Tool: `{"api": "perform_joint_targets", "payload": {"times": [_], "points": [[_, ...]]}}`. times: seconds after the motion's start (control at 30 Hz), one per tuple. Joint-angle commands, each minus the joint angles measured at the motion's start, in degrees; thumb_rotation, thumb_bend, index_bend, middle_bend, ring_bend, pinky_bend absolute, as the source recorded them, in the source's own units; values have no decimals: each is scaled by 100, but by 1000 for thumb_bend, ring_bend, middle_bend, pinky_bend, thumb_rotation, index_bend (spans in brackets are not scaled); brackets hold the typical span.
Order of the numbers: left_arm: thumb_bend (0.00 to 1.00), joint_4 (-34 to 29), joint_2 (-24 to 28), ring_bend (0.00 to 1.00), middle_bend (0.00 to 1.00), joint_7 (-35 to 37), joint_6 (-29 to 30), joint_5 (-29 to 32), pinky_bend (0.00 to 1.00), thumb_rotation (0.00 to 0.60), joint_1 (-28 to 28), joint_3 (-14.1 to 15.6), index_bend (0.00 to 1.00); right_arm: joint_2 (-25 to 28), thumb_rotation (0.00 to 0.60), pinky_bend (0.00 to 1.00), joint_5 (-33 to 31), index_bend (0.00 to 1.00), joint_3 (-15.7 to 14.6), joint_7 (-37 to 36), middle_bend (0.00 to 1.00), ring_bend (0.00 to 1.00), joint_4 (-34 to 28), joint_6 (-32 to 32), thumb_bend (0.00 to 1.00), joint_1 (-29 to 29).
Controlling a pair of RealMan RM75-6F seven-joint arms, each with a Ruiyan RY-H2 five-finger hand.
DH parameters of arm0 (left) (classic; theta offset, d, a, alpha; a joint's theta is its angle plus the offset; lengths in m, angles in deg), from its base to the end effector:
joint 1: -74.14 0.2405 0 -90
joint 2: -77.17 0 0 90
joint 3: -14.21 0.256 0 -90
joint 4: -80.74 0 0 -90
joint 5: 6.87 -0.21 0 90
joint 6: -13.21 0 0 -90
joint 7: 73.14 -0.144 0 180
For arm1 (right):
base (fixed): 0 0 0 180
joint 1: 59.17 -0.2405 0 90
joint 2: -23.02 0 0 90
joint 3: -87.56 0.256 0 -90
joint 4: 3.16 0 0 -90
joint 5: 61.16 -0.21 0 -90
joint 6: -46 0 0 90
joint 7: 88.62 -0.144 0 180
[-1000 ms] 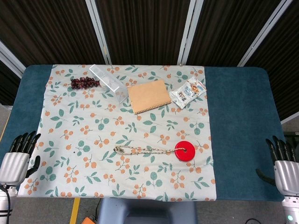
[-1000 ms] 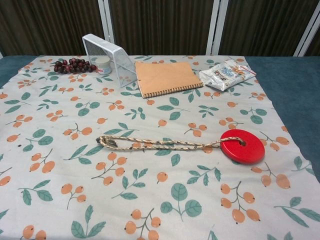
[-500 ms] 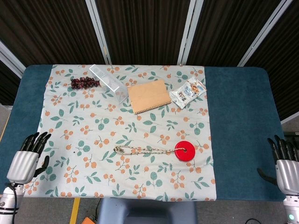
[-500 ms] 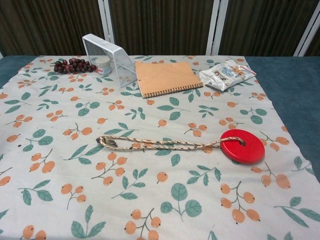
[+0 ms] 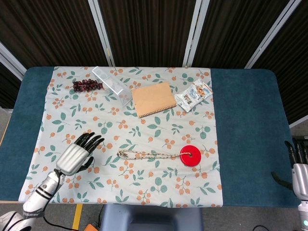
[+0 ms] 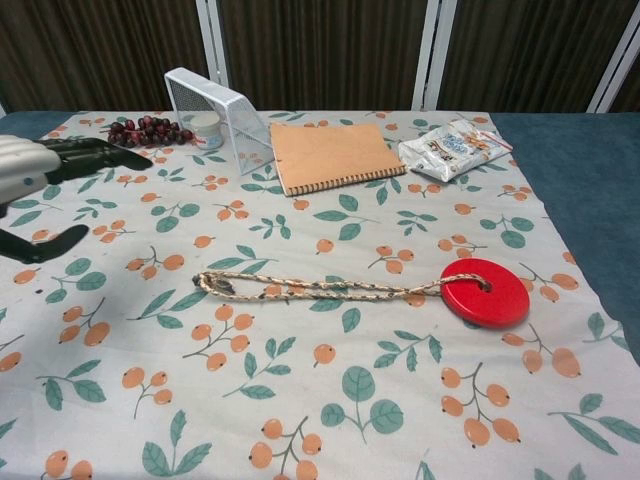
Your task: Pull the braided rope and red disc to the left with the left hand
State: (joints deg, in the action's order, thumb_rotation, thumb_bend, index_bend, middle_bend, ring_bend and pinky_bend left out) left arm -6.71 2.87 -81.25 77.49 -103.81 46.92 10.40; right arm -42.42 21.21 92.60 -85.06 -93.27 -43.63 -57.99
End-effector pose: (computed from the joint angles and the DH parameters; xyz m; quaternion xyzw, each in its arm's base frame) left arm -0.2125 0.2742 0.0549 -0.7935 -0.2537 -0.3838 0.3983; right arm -0.3352 -0.1538 0.1750 0.5444 -0.3735 0.3552 0.6618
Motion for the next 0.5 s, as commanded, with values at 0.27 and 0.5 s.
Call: {"api": "perform_joint_targets", "payload": {"times": [0.27,0.5], "points": [[577,106,-457,14,85,-670,-1311,343,137,600,-883,10,68,109,600,0,63,0,55,-102,0,0,-87,-65,292,-9],[583,209,-617,14,85,-921,-1688,599,143,600,-1169,27,75,77,600,0,110,0,41,-153,0,0,-65,-158,292,40]]}}
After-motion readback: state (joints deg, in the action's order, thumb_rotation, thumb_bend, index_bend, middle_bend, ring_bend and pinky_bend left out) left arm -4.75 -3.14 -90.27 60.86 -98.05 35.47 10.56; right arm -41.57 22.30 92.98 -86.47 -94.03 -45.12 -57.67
